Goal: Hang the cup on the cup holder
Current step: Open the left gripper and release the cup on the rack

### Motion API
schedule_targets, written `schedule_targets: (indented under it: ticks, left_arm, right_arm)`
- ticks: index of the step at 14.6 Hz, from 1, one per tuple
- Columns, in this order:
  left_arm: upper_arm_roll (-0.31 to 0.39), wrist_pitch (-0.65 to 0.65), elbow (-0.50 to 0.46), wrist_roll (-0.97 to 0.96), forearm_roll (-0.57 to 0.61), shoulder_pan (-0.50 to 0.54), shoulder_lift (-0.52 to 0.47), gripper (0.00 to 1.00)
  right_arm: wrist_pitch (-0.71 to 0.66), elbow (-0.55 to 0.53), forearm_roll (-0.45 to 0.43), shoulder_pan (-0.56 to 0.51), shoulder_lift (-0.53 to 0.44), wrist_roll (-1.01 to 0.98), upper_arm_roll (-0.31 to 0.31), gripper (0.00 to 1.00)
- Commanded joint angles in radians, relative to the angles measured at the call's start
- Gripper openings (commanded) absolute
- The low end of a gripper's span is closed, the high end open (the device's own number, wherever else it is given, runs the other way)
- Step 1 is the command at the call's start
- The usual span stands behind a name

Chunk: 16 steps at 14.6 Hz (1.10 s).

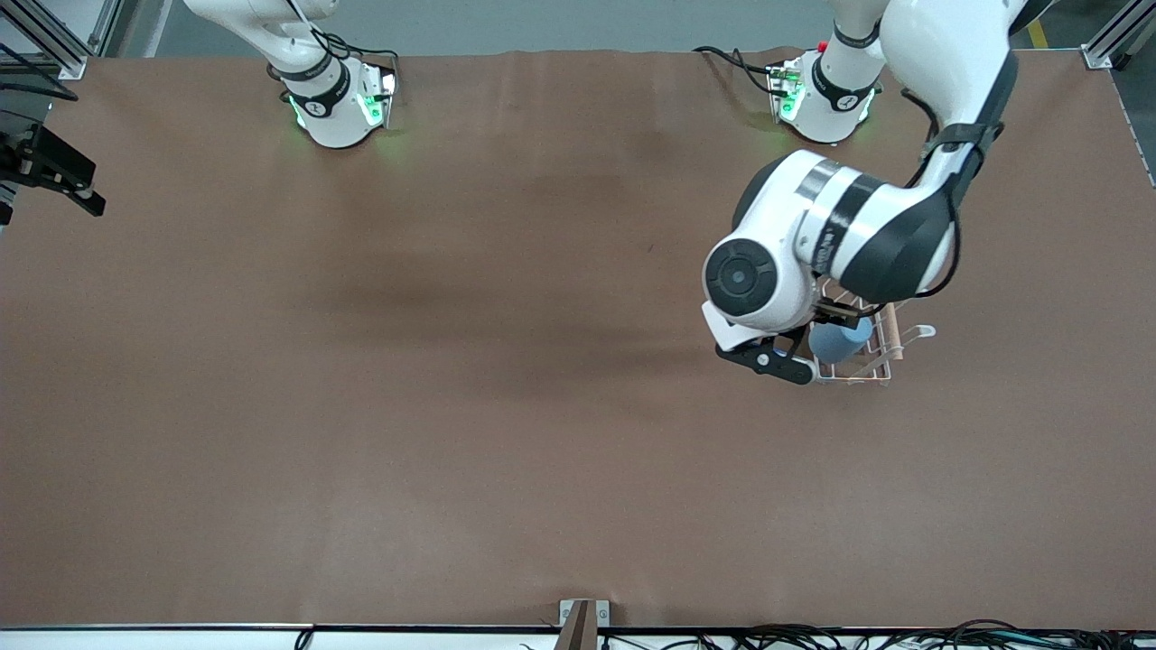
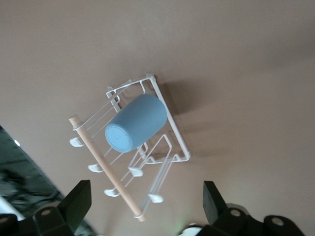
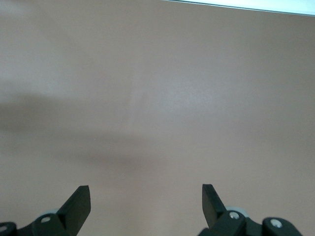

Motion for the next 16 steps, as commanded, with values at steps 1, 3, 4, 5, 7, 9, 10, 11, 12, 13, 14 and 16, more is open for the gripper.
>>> schedule_targets:
  ticks: [1, 3, 4, 5, 7, 9, 10, 11, 12, 13, 14, 16]
  left_arm:
    - [-0.001, 0.047, -0.009, -0.118, -0.027, 0.005, -0.068, 1.0]
    - [-0.001, 0.093, -0.009, -0.182, -0.079, 0.043, -0.116, 1.0]
    - [-0.002, 0.118, -0.009, -0.19, -0.113, 0.074, -0.133, 1.0]
    - [-0.002, 0.132, -0.009, -0.189, -0.146, 0.106, -0.153, 1.0]
    - [-0.001, 0.133, -0.009, -0.175, -0.153, 0.14, -0.184, 1.0]
    - [0.005, 0.132, -0.009, -0.169, -0.15, 0.148, -0.207, 1.0]
    - [0.011, 0.133, -0.009, -0.167, -0.148, 0.16, -0.239, 1.0]
    - [0.022, 0.147, -0.018, -0.167, -0.151, 0.168, -0.275, 1.0]
    - [0.037, 0.171, -0.027, -0.164, -0.162, 0.175, -0.294, 1.0]
    - [0.057, 0.181, -0.032, -0.158, -0.209, 0.197, -0.326, 1.0]
    - [0.085, 0.182, -0.056, -0.152, -0.281, 0.203, -0.361, 1.0]
    - [0.189, 0.184, -0.122, -0.097, -0.398, 0.202, -0.455, 1.0]
  right_arm:
    - [0.001, -0.005, 0.013, -0.006, -0.005, -0.005, 0.001, 1.0]
    - [0.004, -0.005, 0.013, -0.004, -0.005, -0.004, 0.001, 1.0]
    - [0.004, -0.005, 0.013, -0.004, -0.004, -0.004, 0.001, 1.0]
    - [0.003, -0.005, 0.013, -0.004, -0.004, -0.004, 0.001, 1.0]
    - [0.003, -0.005, 0.013, -0.004, -0.004, -0.004, 0.001, 1.0]
    - [0.003, -0.005, 0.014, -0.004, -0.004, -0.004, 0.001, 1.0]
    - [0.003, -0.005, 0.014, -0.004, -0.004, -0.004, 0.001, 1.0]
    - [0.003, -0.007, 0.014, -0.002, -0.004, -0.004, 0.001, 1.0]
    - [0.003, -0.005, 0.013, 0.002, -0.004, -0.004, 0.001, 1.0]
    - [0.001, -0.005, 0.013, 0.002, -0.004, -0.004, 0.001, 1.0]
    - [0.001, -0.005, 0.013, 0.002, -0.004, -0.004, 0.003, 1.0]
    - [0.0, -0.007, 0.013, -0.001, -0.004, -0.004, 0.003, 1.0]
